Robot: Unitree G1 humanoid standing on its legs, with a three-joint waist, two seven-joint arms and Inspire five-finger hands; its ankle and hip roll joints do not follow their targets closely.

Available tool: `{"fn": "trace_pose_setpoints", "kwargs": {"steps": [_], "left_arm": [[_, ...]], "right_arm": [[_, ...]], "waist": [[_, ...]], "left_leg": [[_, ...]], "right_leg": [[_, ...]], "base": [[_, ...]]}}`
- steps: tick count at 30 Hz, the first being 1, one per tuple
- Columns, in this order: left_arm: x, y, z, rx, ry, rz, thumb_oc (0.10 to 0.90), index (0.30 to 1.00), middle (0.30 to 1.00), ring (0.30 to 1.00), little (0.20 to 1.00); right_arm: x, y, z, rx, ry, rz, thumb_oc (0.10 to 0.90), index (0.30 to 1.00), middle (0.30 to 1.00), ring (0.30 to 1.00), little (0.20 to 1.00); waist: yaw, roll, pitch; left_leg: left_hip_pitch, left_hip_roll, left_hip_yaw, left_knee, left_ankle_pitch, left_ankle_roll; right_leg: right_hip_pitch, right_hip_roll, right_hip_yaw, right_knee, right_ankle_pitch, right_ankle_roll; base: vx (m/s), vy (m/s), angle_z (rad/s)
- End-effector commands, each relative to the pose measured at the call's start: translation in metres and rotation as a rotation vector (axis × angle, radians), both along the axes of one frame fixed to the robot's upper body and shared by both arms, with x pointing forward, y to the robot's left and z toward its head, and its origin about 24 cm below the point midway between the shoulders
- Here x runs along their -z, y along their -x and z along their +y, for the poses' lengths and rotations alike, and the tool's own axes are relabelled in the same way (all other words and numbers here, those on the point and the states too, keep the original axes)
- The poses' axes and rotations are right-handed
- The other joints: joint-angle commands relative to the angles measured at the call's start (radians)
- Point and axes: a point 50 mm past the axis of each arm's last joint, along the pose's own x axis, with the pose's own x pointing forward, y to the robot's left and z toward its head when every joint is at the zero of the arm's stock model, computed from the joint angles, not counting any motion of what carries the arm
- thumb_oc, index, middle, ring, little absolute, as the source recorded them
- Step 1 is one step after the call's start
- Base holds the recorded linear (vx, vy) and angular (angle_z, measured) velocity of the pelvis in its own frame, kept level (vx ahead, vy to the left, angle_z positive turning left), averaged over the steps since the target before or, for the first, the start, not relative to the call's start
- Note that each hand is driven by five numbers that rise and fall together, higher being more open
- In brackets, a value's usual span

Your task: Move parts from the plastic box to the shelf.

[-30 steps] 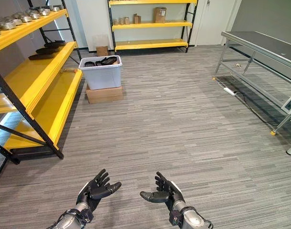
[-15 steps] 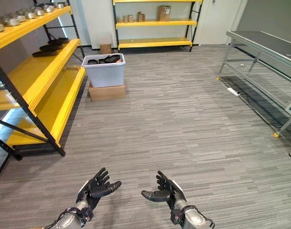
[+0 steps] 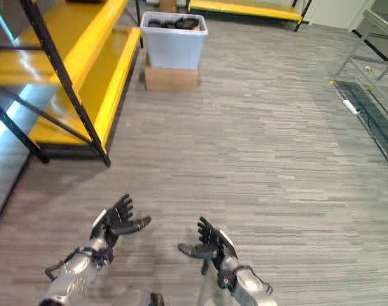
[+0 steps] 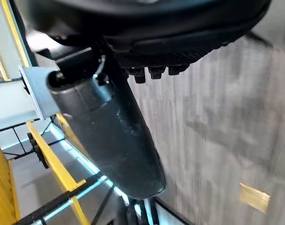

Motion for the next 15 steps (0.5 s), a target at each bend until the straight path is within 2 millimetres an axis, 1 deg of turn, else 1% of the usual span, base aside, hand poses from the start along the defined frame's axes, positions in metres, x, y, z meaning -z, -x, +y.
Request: {"fn": "trace_pose_setpoints", "kwargs": {"steps": [1,2,3,4,5,6,7,8,9,10,11,12,13,14,15], "left_arm": [[-0.041,-0.020,-0.019,0.090,0.028,-0.243,0.900,1.000,1.000,1.000,1.000],[-0.038,-0.018,-0.019,0.091,0.035,-0.233,0.900,1.000,1.000,1.000,1.000],[-0.037,-0.016,-0.019,0.092,0.036,-0.228,0.900,1.000,1.000,1.000,1.000],[-0.034,-0.015,-0.019,0.078,0.041,-0.208,0.900,1.000,1.000,1.000,1.000],[-0.035,-0.017,-0.020,0.077,0.045,-0.210,0.900,1.000,1.000,1.000,1.000],[-0.037,-0.019,-0.023,0.088,0.054,-0.218,0.900,1.000,1.000,1.000,1.000],[-0.036,-0.019,-0.023,0.088,0.055,-0.218,0.900,1.000,1.000,1.000,1.000],[-0.041,-0.021,-0.028,0.112,0.056,-0.240,0.900,1.000,1.000,1.000,1.000],[-0.043,-0.021,-0.028,0.120,0.052,-0.249,0.900,1.000,1.000,1.000,1.000],[-0.043,-0.020,-0.028,0.126,0.050,-0.247,0.900,1.000,1.000,1.000,1.000],[-0.044,-0.019,-0.027,0.128,0.048,-0.250,0.900,1.000,1.000,1.000,1.000],[-0.043,-0.018,-0.026,0.128,0.045,-0.247,0.900,1.000,1.000,1.000,1.000],[-0.041,-0.017,-0.024,0.117,0.043,-0.237,0.900,1.000,1.000,1.000,1.000],[-0.040,-0.016,-0.022,0.105,0.054,-0.227,0.900,1.000,1.000,1.000,1.000],[-0.042,-0.017,-0.021,0.101,0.057,-0.233,0.900,1.000,1.000,1.000,1.000]], "right_arm": [[-0.044,-0.037,-0.010,0.035,-0.037,-0.240,0.900,1.000,1.000,1.000,1.000],[-0.043,-0.037,-0.012,0.036,-0.035,-0.236,0.900,1.000,1.000,1.000,1.000],[-0.042,-0.036,-0.012,0.038,-0.036,-0.230,0.900,1.000,1.000,1.000,1.000],[-0.034,-0.031,-0.014,0.051,-0.031,-0.198,0.900,1.000,1.000,1.000,1.000],[-0.035,-0.032,-0.015,0.054,-0.031,-0.202,0.900,1.000,1.000,1.000,1.000],[-0.036,-0.032,-0.017,0.056,-0.026,-0.208,0.900,1.000,1.000,1.000,1.000],[-0.036,-0.032,-0.017,0.056,-0.026,-0.209,0.900,1.000,1.000,1.000,1.000],[-0.039,-0.034,-0.020,0.049,-0.006,-0.220,0.900,1.000,1.000,1.000,1.000],[-0.039,-0.034,-0.019,0.041,-0.004,-0.220,0.900,1.000,1.000,1.000,1.000],[-0.038,-0.032,-0.019,0.034,-0.006,-0.214,0.900,1.000,1.000,1.000,1.000],[-0.036,-0.030,-0.018,0.021,-0.006,-0.205,0.900,1.000,1.000,1.000,1.000],[-0.035,-0.029,-0.016,0.011,-0.009,-0.201,0.900,1.000,1.000,1.000,1.000],[-0.032,-0.027,-0.015,0.003,-0.010,-0.187,0.900,1.000,1.000,1.000,1.000],[-0.032,-0.026,-0.014,0.006,-0.019,-0.187,0.900,1.000,1.000,1.000,1.000],[-0.035,-0.028,-0.016,0.013,-0.019,-0.201,0.900,1.000,1.000,1.000,1.000]], "waist": [[0.000,0.041,-0.113],[-0.004,0.052,-0.128],[-0.006,0.055,-0.136],[-0.014,0.062,-0.164],[-0.014,0.062,-0.167],[-0.019,0.061,-0.173],[-0.020,0.062,-0.173],[-0.018,0.063,-0.178],[-0.021,0.066,-0.182],[-0.016,0.068,-0.197],[-0.014,0.067,-0.202],[-0.007,0.068,-0.205],[0.006,0.058,-0.201],[0.016,0.037,-0.189],[0.045,0.013,-0.150]], "left_leg": [[0.230,0.135,-0.133,-0.194,0.105,-0.028],[0.261,0.160,-0.136,-0.220,0.114,-0.035],[0.273,0.173,-0.137,-0.233,0.125,-0.040],[0.302,0.241,-0.164,-0.271,0.255,-0.075],[0.297,0.246,-0.175,-0.268,0.285,-0.079],[0.301,0.255,-0.186,-0.276,0.318,-0.083],[0.302,0.256,-0.187,-0.279,0.319,-0.084],[0.300,0.255,-0.211,-0.314,0.330,-0.077],[0.307,0.255,-0.215,-0.338,0.323,-0.070],[0.311,0.259,-0.207,-0.351,0.332,-0.070],[0.308,0.262,-0.201,-0.337,0.349,-0.074],[0.289,0.269,-0.200,-0.301,0.415,-0.084],[0.205,0.282,-0.203,-0.103,0.530,-0.095],[0.077,0.270,-0.235,0.114,0.618,-0.088],[-0.033,0.236,-0.266,0.321,0.654,-0.075]], "right_leg": [[0.096,-0.026,0.039,-0.041,0.101,0.107],[0.074,-0.008,0.026,0.049,0.046,0.092],[0.065,-0.004,0.020,0.083,0.025,0.088],[0.060,0.047,-0.004,0.178,-0.077,0.041],[0.060,0.054,-0.007,0.181,-0.086,0.035],[0.061,0.063,-0.012,0.182,-0.094,0.030],[0.062,0.063,-0.014,0.182,-0.095,0.030],[0.033,0.074,-0.013,0.200,-0.098,0.030],[0.009,0.078,-0.009,0.217,-0.098,0.031],[0.007,0.088,-0.003,0.221,-0.124,0.020],[0.012,0.094,-0.003,0.222,-0.128,0.011],[0.034,0.109,-0.009,0.211,-0.143,-0.002],[0.089,0.133,-0.013,0.175,-0.165,-0.036],[0.140,0.150,-0.003,0.124,-0.174,-0.071],[0.196,0.166,0.017,0.081,-0.179,-0.100]], "base": [[0.42,-0.188,-0.20],[0.52,-0.237,-0.33],[0.71,-0.448,0.11],[0.58,-0.415,0.40],[0.56,-0.416,0.75],[0.14,-0.102,0.38],[0.16,-0.087,0.49],[0.11,-0.041,0.41],[0.18,-0.078,0.33],[0.16,-0.064,0.10],[0.17,-0.096,-0.10],[0.17,-0.154,-0.26],[0.13,-0.255,-0.54],[0.12,-0.365,-0.53],[0.04,-0.344,-0.45]]}}
